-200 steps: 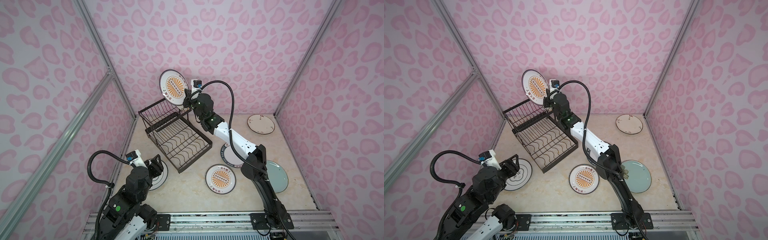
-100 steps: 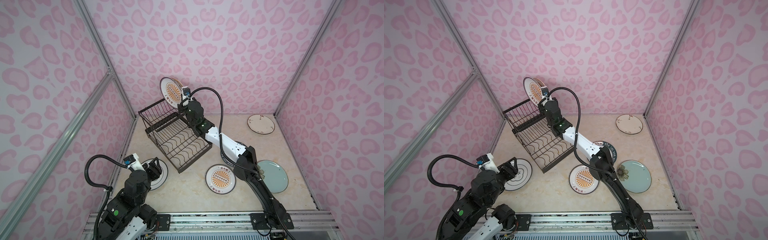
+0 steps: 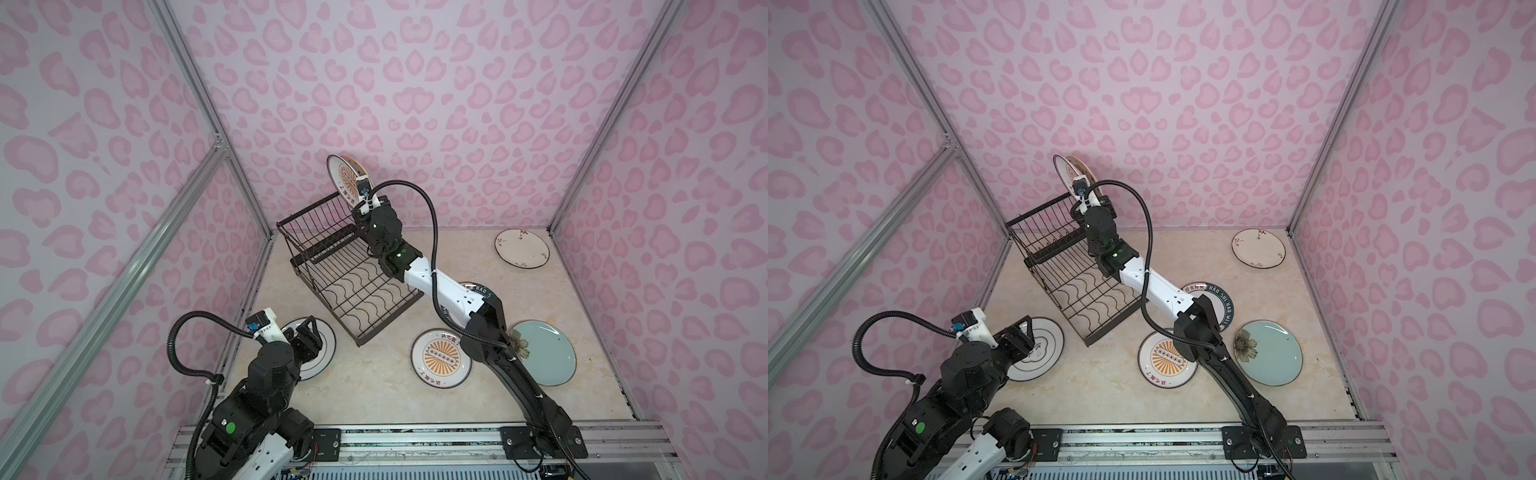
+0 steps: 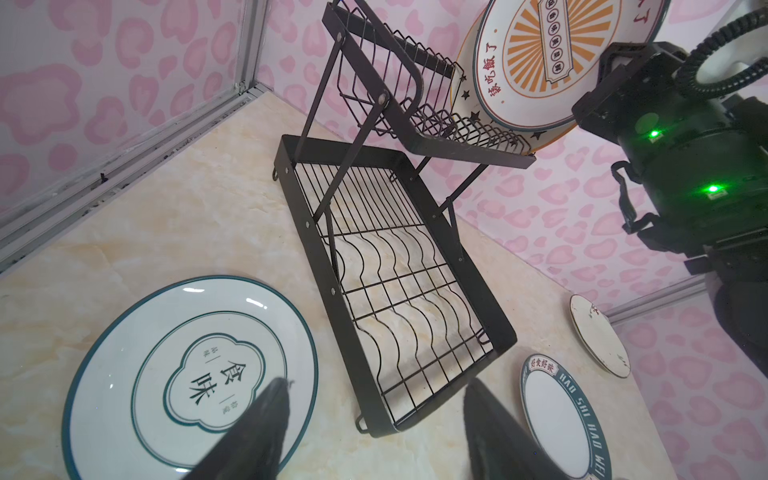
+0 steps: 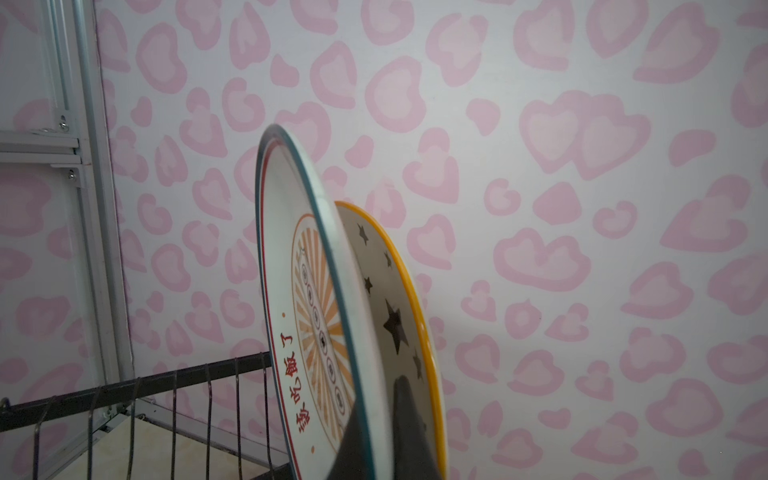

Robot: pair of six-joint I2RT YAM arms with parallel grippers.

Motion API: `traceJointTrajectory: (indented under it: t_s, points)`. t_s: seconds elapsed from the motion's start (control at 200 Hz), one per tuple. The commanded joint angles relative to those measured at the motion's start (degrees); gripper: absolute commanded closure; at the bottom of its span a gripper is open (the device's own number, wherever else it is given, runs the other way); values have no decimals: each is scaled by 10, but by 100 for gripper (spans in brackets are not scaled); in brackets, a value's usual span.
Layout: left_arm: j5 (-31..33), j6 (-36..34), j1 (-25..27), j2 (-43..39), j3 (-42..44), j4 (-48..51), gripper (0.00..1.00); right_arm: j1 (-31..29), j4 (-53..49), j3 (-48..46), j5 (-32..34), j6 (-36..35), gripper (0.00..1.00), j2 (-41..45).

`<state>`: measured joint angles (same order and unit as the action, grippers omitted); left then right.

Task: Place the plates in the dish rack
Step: 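Lower the sunburst plate into the upper slots beside the star plate with the right gripper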

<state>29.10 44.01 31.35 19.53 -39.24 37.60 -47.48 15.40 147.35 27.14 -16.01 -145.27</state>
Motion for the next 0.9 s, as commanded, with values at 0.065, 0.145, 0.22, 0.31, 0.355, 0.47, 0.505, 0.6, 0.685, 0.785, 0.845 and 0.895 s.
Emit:
traceJointTrajectory:
  t_s: [0.065, 0.145, 0.22, 0.31, 0.355, 0.47, 0.505, 0.6, 0.685, 0.785, 0.845, 0.895]
  points:
    - [10, 4, -1, -3, -4, 1, 31, 0, 33, 15, -8, -34, 100, -16]
    - [10, 4, -1, -3, -5, 2, 31, 0, 38, 16, -6, -44, 100, -20]
    - [11, 5, -1, -4, -4, 3, 31, 0, 42, 16, -4, -51, 100, -23]
    - [12, 6, -1, -5, -4, 3, 32, 3, 41, 16, -5, -54, 100, -24]
    - [12, 5, -1, -6, -4, 4, 31, 4, 42, 16, -6, -58, 100, -24]
    - [14, 5, 0, -6, -5, 4, 31, 4, 45, 16, -7, -72, 100, -28]
    - [14, 4, 0, -5, -5, 4, 31, 4, 45, 15, -7, -74, 100, -28]
    - [15, 5, -1, -6, -2, 4, 31, 4, 41, 15, -8, -74, 100, -30]
    - [16, 6, -1, -7, -2, 4, 31, 4, 39, 15, -9, -72, 100, -32]
    - [16, 5, 0, -8, -2, 4, 31, 3, 37, 15, -11, -71, 100, -34]
    - [18, 4, -1, -9, -2, 5, 31, 3, 36, 16, -9, -72, 100, -35]
    - [18, 4, -1, -9, -2, 5, 31, 3, 36, 16, -8, -73, 100, -35]
